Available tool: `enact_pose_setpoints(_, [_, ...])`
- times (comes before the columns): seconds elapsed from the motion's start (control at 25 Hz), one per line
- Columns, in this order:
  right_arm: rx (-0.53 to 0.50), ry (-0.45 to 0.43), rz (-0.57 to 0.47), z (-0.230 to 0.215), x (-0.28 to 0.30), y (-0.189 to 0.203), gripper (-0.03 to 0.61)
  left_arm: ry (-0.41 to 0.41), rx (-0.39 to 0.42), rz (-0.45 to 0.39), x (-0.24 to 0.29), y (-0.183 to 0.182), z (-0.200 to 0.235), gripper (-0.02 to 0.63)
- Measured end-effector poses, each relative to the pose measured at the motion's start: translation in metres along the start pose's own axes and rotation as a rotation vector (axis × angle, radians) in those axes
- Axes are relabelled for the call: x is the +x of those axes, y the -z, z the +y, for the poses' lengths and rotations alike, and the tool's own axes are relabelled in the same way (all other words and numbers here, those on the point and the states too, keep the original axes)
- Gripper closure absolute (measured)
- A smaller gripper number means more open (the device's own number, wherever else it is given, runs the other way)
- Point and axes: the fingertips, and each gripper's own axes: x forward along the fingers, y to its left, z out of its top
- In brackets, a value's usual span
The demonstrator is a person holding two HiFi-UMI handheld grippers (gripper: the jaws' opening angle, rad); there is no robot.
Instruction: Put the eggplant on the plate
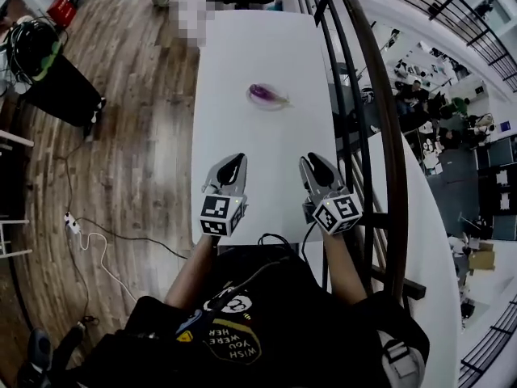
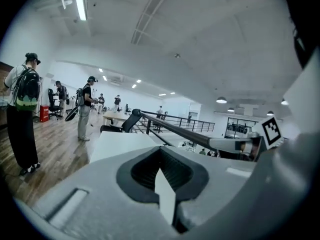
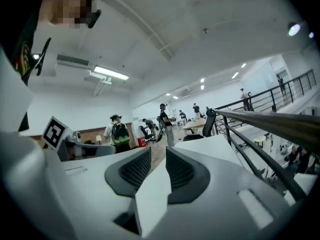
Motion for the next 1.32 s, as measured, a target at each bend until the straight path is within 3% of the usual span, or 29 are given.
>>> enact_pose_setpoints(0.12, [0.044,0.019,-0.047,0.026,-0.04,-0.013,0.528,0.023,0.037,-0.046,-0.021,-0.022,-0.026,0.609])
enact_pose_setpoints(0.32, [0.042,0.067,0.0,0.033,-0.071,-0.001,0.577,0.041,0.079,-0.06,-0.033,-0.028,-0.061,0.609])
enact_pose_setpoints(0.48, [0.035,0.091,0.007,0.026,-0.072,-0.002,0.578,0.043,0.074,-0.05,-0.033,-0.027,-0.067,0.609])
enact_pose_setpoints(0.8, [0.013,0.044,-0.036,0.034,-0.061,-0.028,0.578,0.045,0.095,-0.063,-0.033,-0.034,-0.071,0.609])
enact_pose_setpoints(1.32, [-0.006,0.035,-0.033,0.04,-0.066,-0.028,0.577,0.033,0.09,-0.071,-0.039,-0.033,-0.073,0.609])
